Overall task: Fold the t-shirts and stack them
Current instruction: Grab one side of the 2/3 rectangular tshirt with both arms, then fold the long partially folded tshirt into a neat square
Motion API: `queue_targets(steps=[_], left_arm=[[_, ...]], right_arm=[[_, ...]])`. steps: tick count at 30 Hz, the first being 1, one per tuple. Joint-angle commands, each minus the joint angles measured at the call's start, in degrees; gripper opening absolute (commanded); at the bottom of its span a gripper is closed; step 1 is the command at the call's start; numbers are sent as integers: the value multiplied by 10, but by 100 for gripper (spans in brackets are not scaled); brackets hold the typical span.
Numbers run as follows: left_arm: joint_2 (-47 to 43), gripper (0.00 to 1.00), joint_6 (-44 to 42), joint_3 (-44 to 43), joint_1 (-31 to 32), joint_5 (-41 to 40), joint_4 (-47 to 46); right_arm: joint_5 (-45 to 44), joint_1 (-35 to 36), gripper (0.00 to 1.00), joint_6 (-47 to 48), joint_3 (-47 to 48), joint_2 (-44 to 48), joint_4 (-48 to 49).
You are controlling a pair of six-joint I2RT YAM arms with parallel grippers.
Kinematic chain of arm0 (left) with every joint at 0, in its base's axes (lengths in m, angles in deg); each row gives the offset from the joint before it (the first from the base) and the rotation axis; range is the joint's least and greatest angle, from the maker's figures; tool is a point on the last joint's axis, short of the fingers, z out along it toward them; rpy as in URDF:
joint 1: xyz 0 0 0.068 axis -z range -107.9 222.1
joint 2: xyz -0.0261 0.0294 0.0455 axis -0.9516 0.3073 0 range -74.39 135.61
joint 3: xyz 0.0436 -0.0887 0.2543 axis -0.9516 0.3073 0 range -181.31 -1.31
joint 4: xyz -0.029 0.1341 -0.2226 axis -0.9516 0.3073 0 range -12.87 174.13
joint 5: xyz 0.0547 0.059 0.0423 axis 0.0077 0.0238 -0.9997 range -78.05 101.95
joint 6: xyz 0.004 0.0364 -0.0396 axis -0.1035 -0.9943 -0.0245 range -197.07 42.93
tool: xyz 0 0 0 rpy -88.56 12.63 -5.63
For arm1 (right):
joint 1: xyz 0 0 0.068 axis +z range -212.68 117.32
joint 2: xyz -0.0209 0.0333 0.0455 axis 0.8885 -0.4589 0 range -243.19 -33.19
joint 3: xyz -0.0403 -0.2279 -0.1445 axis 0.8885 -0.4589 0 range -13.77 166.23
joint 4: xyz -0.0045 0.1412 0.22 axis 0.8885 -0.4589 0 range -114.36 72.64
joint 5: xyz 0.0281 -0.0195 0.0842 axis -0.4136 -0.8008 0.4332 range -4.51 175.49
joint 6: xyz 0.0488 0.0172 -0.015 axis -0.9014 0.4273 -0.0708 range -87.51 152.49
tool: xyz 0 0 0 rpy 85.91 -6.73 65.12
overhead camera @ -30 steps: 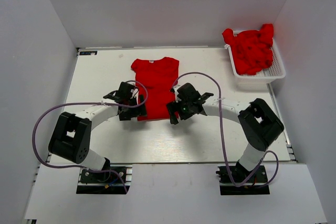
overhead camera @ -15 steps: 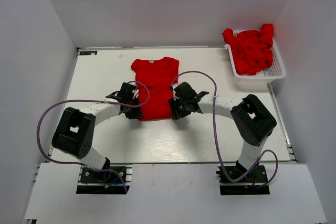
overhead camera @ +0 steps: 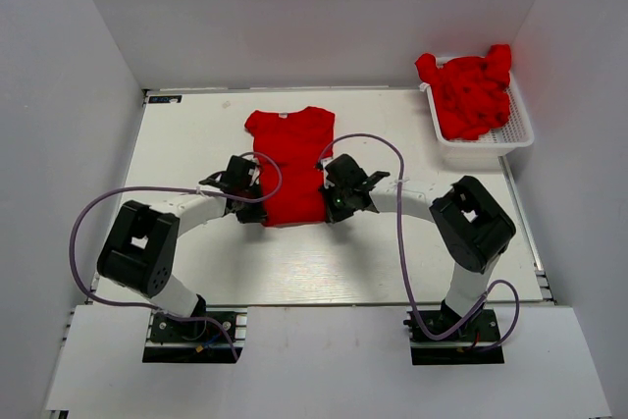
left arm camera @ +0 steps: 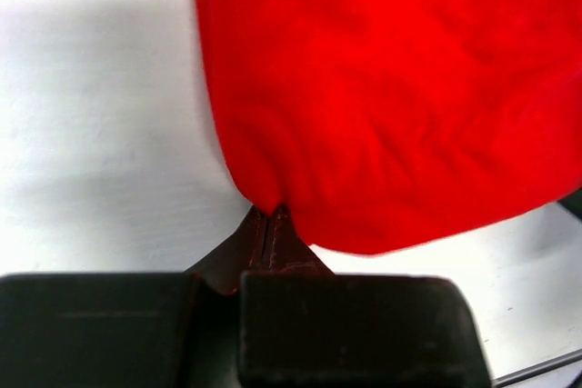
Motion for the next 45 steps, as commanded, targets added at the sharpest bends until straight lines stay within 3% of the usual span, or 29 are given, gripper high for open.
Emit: queue_targets(steps=[1, 3, 7, 11, 15, 26, 32, 45], left_arm=[[-57, 0, -9, 24, 6, -20, 51], [-85, 0, -17, 32, 11, -27, 79], [-156, 0, -29, 59, 28, 75, 98], [-233, 0, -29, 26, 34, 55, 195], [-252, 0, -34, -31, 34, 53, 243], [-121, 0, -4, -243, 25, -54, 254], [-44, 0, 1, -333, 13, -85, 254], [114, 0, -9, -457, -26, -124, 225]], right_arm=[[10, 4, 0, 5, -12, 33, -20], [13, 4, 0, 14, -29, 56, -42], [45, 9, 0, 34, -62, 122, -104], [67, 12, 0, 23, -83, 168, -166], [62, 14, 0, 23, -51, 216, -204], [-81, -18, 0, 33, 156, 140, -262], [-51, -56, 0, 46, 304, 52, -271], [13, -121, 0, 65, 478, -109, -284]])
